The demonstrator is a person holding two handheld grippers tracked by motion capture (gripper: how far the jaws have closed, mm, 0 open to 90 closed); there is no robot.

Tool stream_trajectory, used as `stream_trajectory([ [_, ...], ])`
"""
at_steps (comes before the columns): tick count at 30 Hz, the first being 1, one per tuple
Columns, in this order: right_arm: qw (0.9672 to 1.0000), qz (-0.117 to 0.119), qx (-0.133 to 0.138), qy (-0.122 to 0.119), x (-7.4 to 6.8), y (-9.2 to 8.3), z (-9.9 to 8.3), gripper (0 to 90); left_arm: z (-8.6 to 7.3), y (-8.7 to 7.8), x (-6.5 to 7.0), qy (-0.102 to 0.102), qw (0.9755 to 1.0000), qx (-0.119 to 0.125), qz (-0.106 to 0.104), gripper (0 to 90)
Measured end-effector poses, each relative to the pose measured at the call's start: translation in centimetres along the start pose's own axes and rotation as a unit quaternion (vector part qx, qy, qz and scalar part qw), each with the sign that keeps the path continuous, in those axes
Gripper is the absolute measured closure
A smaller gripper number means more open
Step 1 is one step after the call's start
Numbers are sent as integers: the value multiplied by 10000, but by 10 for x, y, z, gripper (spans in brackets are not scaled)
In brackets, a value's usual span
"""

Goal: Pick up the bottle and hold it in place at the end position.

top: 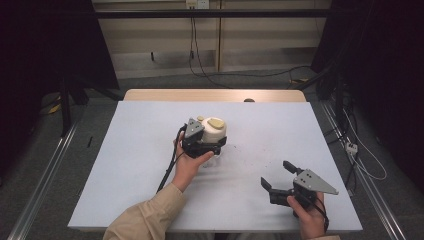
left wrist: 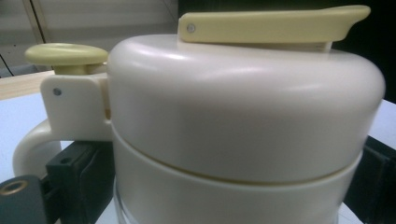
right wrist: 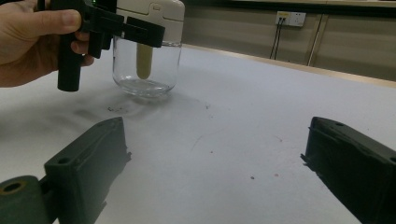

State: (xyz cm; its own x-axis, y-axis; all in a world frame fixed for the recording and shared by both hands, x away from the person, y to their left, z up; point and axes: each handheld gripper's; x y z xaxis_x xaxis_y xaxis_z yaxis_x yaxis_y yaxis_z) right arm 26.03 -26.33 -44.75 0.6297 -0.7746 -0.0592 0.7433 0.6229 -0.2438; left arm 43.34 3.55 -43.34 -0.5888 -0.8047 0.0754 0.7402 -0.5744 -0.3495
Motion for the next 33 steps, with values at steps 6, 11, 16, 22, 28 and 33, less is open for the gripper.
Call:
stream_trajectory([
  [6,10000,6,-6,-2,0,0,0,49,0,1,-1,-28,10000,16,41,56],
  [11,10000,2,-14,-7,0,0,0,50,-1,2,-1,-9,10000,10,50,56],
  [16,10000,16,-16,-20,-1,1,0,49,-1,3,0,-15,10000,22,87,56],
  [22,10000,7,-23,-20,-1,0,0,49,-1,4,0,-25,10000,33,65,56],
  [28,10000,10,-21,-30,-1,1,0,49,-1,5,0,20,10000,19,62,57],
  [33,10000,-17,-13,-15,0,-1,0,49,0,7,1,32,10000,-41,48,57],
])
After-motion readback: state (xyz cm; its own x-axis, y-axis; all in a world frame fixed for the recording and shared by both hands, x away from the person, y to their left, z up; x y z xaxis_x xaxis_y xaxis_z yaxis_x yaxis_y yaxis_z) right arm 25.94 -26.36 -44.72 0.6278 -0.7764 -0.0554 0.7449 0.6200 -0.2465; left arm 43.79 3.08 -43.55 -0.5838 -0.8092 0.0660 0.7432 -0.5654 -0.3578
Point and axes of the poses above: each handheld gripper's, and its own axes: y roughly forward along the jaws, z roughly out of its top, x roughly to its right, and after that the axes turned 11 degrees about z, right-handed
